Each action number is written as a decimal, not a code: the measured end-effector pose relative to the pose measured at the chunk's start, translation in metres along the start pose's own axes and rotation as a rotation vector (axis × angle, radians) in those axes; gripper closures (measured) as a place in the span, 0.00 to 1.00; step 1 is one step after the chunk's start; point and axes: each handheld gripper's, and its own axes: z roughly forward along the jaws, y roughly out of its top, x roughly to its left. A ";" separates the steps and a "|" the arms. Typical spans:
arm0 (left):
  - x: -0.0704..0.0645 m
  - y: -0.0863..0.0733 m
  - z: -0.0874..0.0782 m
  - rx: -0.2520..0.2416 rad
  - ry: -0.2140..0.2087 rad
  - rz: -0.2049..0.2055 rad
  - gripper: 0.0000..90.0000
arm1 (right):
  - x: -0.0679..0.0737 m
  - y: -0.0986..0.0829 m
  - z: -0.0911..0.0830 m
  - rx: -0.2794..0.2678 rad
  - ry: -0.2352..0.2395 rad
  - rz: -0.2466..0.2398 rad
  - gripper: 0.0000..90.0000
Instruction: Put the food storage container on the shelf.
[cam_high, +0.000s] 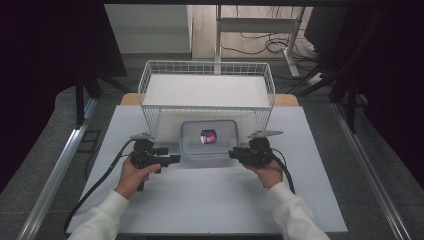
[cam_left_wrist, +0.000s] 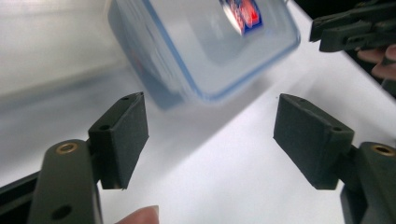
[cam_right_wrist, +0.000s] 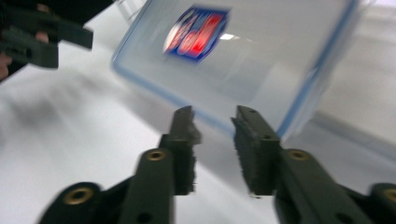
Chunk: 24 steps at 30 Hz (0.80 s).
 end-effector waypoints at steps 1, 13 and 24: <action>0.000 0.000 0.000 0.000 0.000 0.000 0.28 | 0.000 0.000 0.000 0.000 0.000 0.000 0.80; -0.027 -0.033 -0.017 0.022 0.088 0.082 0.28 | 0.028 -0.013 0.019 0.109 -0.043 -0.156 0.99; -0.037 -0.043 -0.024 0.033 0.088 0.114 0.26 | 0.044 -0.006 0.060 0.148 -0.046 -0.168 0.99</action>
